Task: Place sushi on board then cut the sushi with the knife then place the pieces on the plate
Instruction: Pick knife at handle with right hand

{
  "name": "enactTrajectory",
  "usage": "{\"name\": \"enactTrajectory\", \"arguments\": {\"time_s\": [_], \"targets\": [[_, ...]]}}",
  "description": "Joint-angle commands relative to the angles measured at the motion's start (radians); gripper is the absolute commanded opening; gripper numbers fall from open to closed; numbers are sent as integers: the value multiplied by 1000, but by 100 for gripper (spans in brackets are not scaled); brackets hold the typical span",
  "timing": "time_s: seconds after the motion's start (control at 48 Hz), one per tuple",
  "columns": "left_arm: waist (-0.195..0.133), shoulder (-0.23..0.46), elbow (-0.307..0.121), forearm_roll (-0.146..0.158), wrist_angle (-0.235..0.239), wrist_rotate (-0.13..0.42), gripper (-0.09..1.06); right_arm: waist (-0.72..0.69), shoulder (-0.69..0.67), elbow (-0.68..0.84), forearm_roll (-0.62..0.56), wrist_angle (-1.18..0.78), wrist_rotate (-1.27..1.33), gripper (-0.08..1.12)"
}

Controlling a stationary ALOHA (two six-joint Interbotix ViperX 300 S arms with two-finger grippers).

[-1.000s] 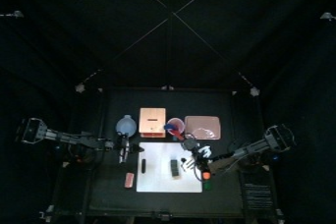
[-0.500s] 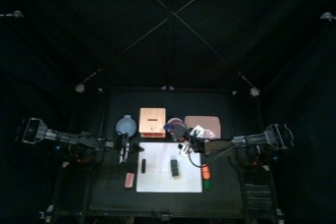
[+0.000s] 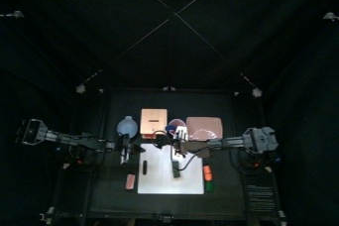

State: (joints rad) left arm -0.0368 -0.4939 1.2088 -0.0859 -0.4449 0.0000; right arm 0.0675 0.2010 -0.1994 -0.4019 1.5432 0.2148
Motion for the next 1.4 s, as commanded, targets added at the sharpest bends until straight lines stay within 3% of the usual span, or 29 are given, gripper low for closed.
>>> {"name": "enactTrajectory", "arguments": {"time_s": [0.021, 0.646, 0.812, 1.229, 1.396], "targets": [[2, -2, -9, -3, -3, 0, -2, -5, 28, -71, -9, 58, -38, 96], [2, -3, 0, -5, -2, 3, -1, -110, 91, -21, 17, 75, -97, 94], [2, -3, 2, -5, -2, 3, -2, -121, 91, -20, 26, 71, -107, 85], [2, -2, 2, -3, -2, 3, -2, -127, 101, -29, 66, 71, -112, 48], [2, -3, 6, -5, -2, 3, -2, -133, 87, -37, 66, 71, -110, 40]]}}
